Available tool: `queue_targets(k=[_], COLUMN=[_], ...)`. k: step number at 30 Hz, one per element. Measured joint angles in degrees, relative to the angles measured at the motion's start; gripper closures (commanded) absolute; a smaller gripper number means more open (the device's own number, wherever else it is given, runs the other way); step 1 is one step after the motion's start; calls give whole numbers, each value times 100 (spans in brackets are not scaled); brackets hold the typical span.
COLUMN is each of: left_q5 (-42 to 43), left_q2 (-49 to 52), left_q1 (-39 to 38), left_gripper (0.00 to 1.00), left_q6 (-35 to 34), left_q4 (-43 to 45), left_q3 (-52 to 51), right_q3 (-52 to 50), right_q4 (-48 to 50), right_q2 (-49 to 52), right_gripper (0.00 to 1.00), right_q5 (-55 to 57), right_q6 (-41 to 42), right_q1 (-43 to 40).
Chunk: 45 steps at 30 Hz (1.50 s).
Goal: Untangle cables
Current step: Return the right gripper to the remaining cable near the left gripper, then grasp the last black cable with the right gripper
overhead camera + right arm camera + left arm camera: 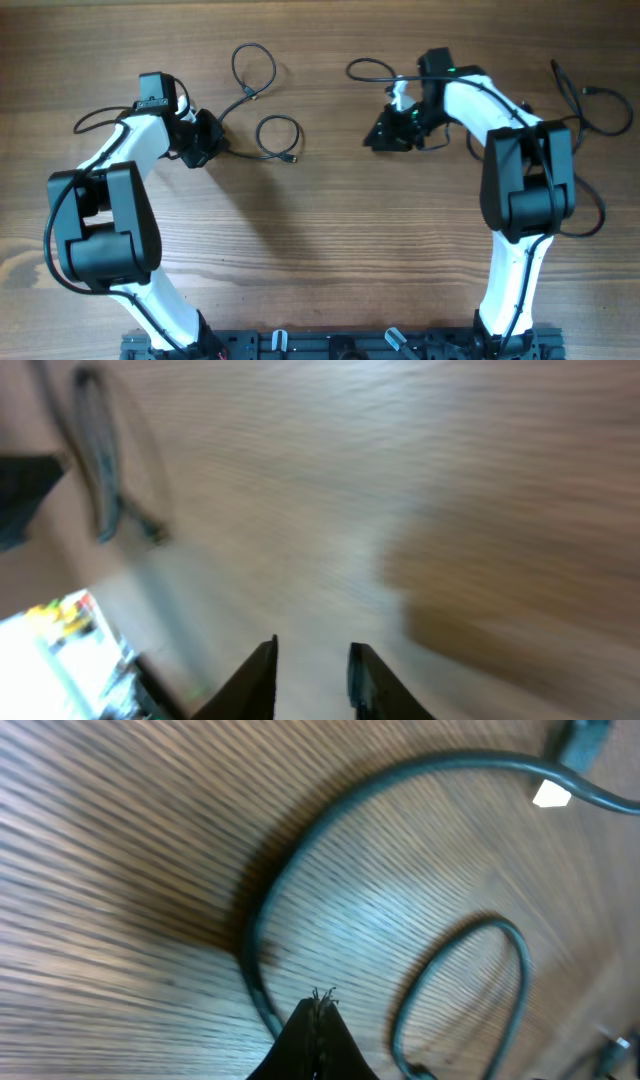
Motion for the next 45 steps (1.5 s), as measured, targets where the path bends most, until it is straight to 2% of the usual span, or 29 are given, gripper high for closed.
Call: queue_targets(k=[5,11,15,21,26,30,32,37,40,43,45], left_q5=[518,643,251,-861,-1182,-1276,-1294,-1298,-1298,-1298,-1300], left_q2=[-195,-352,-352,-352,-352,-352,-352,-352,-352,-352,-352], left_q1=[205,284,284,284,262,192,146,59,31,17,9], left_gripper=[96,96,90,83,82,78,75,72,72,72,72], left_q6=[153,219,223,260,214,199,192,168,168,168,168], left_q4=[-79,-772,-1204,-1200,-1086,-1032,-977,-857,-831,-828,-828], left_q3=[0,13,15,15,15,15,15,15,15,15,15], right_q3=[33,138,153,153,153,153,153,151,107,55,20], right_q4=[334,1694,2190,2358,2367,2332,2221,2144,2221,2275,2293], right_q2=[0,-2,-2,-2,-2,-2,-2,-2,-2,-4,-22], right_gripper=[76,80,80,80,80,80,73,64,77,86,89], right_q5=[-778,-861,-396,802,1777,2286,2570,2992,3117,3228,3362], right_q6=[-13,-2,70,289,610,769,883,994,1040,1069,1078], right_q1=[356,1152,1646,2020,2240,2358,2398,2402,2402,2402,2402])
